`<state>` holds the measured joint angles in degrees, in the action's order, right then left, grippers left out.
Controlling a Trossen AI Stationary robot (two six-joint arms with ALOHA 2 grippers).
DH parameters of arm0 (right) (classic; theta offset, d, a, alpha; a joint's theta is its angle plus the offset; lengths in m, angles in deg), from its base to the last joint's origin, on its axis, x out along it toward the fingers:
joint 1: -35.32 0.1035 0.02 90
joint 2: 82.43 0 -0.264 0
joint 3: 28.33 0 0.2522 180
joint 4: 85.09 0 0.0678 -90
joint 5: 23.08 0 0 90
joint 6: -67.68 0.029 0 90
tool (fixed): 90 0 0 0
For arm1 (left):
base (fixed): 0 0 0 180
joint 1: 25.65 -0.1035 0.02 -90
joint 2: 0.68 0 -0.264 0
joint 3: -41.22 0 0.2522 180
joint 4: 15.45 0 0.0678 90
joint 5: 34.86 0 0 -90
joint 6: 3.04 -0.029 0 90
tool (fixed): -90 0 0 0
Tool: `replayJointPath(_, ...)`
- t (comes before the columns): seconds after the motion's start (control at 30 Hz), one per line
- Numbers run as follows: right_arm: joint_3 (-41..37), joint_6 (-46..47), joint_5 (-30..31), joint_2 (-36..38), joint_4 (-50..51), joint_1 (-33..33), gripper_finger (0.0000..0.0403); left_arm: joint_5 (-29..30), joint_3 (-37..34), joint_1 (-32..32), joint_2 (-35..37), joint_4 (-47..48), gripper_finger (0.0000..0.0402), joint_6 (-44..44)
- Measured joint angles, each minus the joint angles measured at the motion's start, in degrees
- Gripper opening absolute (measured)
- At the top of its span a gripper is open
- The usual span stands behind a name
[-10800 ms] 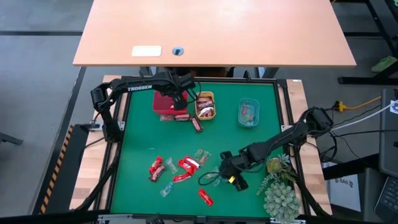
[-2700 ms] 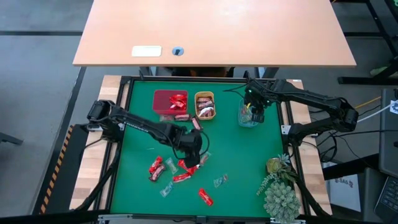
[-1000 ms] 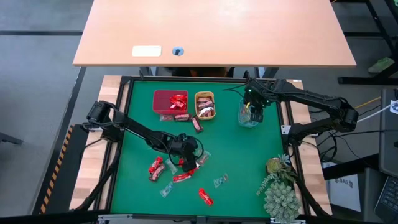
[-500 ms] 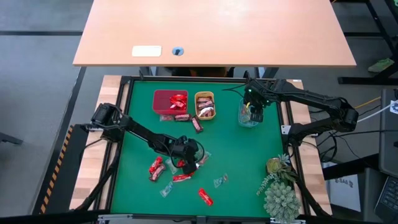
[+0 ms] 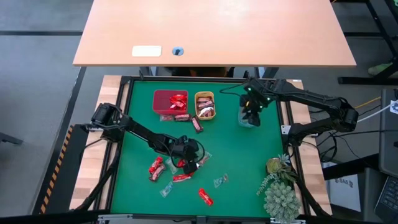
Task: Sort candy
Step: Put the green gummy into the blue bin
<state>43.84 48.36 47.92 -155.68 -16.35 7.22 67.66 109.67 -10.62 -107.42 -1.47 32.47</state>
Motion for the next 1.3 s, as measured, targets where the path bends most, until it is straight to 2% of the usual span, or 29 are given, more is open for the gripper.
replayJointPath(0.27, 0.0, 3.14, -7.24, 0.0, -8.72, 0.55, 0.0172, 0.02, 1.54, -0.45, 0.0, -0.64, 0.0002, -1.14)
replayJointPath(0.43, 0.0, 4.1, -7.59, 0.0, -13.78, 5.16, 0.0172, 0.49, 4.88, -1.7, 0.0, -0.73, 0.0002, -6.18)
replayJointPath(0.8, 0.0, 4.09, -7.07, 0.0, -21.49, 17.5, 0.0172, 0.84, 11.25, -4.07, 0.0, -0.81, 0.0001, -18.77)
replayJointPath(1.1, 0.0, 6.24, -6.82, 0.0, -25.54, 23.31, 0.0172, 7.91, 15.42, -3.98, 0.02, -0.96, 0.0001, -29.23)
replayJointPath(1.3, 0.0, 6.27, 0.69, 0.0, -25.38, 25.53, 0.0172, 9.98, 18.37, -3.8, 0.02, -0.96, 0.0001, -34.93)
